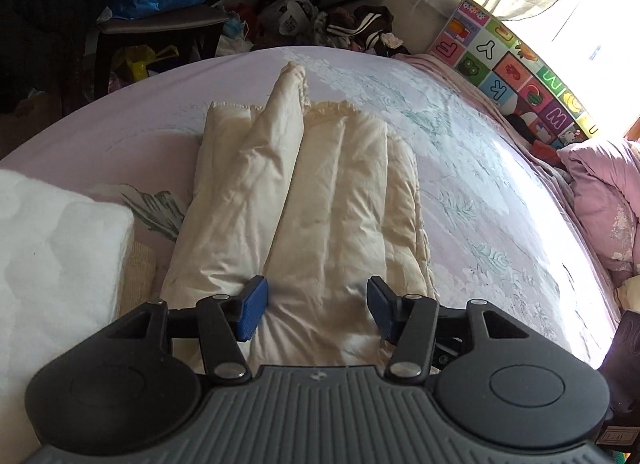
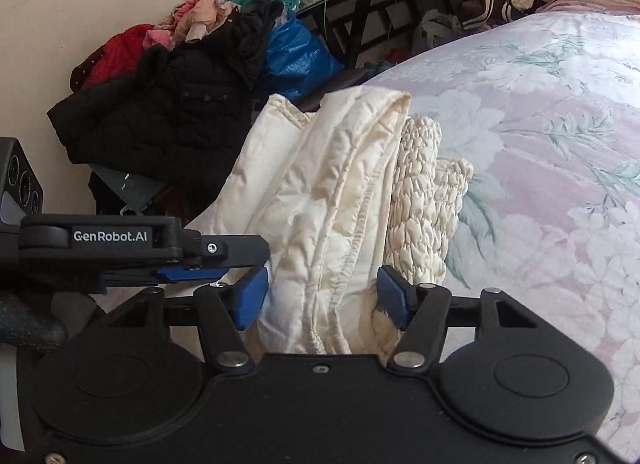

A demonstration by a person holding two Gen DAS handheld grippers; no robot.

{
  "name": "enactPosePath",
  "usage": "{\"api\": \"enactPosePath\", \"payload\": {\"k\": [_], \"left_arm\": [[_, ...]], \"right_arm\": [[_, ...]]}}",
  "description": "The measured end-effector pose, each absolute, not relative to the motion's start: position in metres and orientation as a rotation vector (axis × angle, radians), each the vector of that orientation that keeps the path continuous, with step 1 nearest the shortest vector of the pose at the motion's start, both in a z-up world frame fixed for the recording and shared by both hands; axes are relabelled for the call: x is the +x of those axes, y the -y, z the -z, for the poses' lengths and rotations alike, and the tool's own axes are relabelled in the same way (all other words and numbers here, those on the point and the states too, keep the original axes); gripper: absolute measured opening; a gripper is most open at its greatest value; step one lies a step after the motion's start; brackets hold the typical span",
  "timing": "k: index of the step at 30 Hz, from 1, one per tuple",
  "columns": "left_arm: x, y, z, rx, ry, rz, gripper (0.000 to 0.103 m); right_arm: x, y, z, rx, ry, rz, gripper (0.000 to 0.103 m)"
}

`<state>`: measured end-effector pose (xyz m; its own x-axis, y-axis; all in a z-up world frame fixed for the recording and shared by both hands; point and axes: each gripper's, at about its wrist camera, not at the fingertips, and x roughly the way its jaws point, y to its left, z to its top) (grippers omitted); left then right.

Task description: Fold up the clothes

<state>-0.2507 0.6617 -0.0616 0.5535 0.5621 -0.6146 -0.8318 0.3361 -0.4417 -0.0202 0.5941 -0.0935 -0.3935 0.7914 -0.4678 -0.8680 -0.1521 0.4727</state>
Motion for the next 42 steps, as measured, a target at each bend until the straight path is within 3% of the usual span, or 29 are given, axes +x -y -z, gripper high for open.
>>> {"api": "enactPosePath", "payload": {"k": [7,11,21,31,42], "left_arm": [[-0.251,-0.549,0.027,-0.704,-0.243,-0.941,0.077],[-0.252,-0.475,0.031,-0.631,-0.229,-0.983,0.093],[-0.253,-0.338,0.044,-0.497,-0.462,-1.089,0.097],[-0.231,-0.226,0.001,-0.228,-0.493,-0.993,0.097],[-0.172,-0.147,-0.007,-0.160,-0.561,-0.860,0.097]], "right_arm": [[-0.011,-0.498,0.062,-0.088,-0.750,-1.740,0.103],[-0.014,-0.430,0.058,-0.101,-0.771,-1.724,0.103],[-0.018,-0.262,0.051,-0.145,-0.780,-1.558,0.103],[-0.015,-0.153,0.025,-0.214,-0.694,-1.372,0.103],[0.003,-0.056,0.017,-0.196,-0.763,-1.148,0.103]]}}
